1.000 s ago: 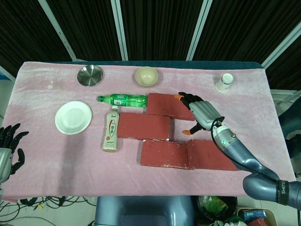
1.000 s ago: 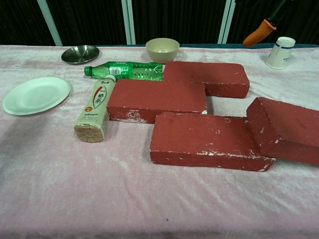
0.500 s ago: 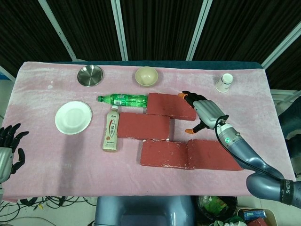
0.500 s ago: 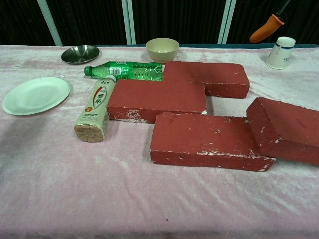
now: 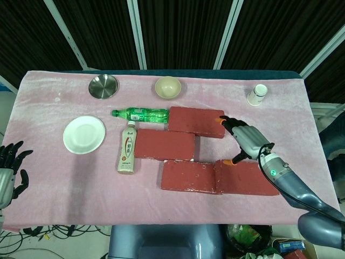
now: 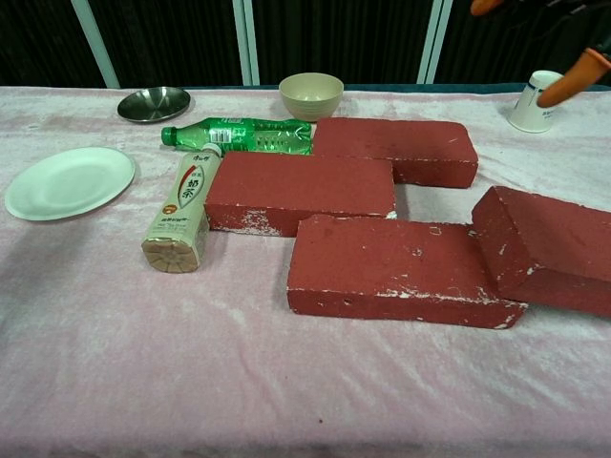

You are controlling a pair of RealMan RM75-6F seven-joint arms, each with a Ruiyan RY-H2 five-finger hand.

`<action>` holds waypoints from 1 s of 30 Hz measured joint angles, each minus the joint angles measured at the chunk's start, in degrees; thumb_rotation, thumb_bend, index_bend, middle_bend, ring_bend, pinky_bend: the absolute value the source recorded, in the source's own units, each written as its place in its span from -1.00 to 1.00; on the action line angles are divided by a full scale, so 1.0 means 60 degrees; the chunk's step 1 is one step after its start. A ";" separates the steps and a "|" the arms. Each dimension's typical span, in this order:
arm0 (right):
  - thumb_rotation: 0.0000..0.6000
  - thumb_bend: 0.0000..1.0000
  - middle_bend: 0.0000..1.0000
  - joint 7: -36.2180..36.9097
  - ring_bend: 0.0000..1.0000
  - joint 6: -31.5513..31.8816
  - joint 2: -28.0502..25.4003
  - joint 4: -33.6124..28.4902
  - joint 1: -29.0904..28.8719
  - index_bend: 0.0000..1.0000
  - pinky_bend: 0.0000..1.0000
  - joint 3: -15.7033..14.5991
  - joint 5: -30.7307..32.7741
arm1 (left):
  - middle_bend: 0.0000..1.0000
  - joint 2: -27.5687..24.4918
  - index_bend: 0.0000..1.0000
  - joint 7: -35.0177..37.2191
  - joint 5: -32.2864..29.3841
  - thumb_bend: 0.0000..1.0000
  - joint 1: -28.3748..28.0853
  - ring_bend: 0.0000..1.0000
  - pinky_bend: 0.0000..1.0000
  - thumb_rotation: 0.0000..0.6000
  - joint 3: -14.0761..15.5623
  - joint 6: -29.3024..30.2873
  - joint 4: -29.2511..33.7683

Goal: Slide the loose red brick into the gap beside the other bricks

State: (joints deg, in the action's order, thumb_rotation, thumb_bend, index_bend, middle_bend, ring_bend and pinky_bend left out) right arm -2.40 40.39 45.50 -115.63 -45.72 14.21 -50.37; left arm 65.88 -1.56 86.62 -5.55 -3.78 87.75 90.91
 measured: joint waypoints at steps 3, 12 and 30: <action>1.00 -1.00 -1.00 -0.0276 -1.00 0.0454 -0.0219 -0.0432 0.0341 -1.00 -0.85 -0.0285 -0.0159 | -0.91 -0.0017 -0.60 0.0022 -0.0016 0.47 -0.0003 -1.00 -1.00 1.00 -0.0001 -0.0022 -0.0013; 1.00 -1.00 -1.00 -0.1270 -1.00 0.1755 -0.0474 -0.0930 0.1456 -1.00 -0.84 -0.1389 -0.0323 | -0.92 -0.0050 -0.60 0.0016 -0.0075 0.47 -0.0016 -1.00 -1.00 1.00 -0.0006 -0.0082 0.0021; 1.00 -1.00 -1.00 -0.0375 -1.00 0.2356 0.0998 0.0356 0.2832 -1.00 -0.84 -0.2093 -0.1024 | -0.92 -0.0066 -0.60 -0.0005 -0.0133 0.47 0.0008 -1.00 -1.00 1.00 -0.0045 -0.0038 0.0076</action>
State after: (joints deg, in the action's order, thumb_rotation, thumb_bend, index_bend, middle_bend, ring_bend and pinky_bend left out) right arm -4.65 54.53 51.49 -113.50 -28.73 1.65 -56.52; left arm 65.48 -1.59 85.82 -5.50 -4.05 87.53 91.37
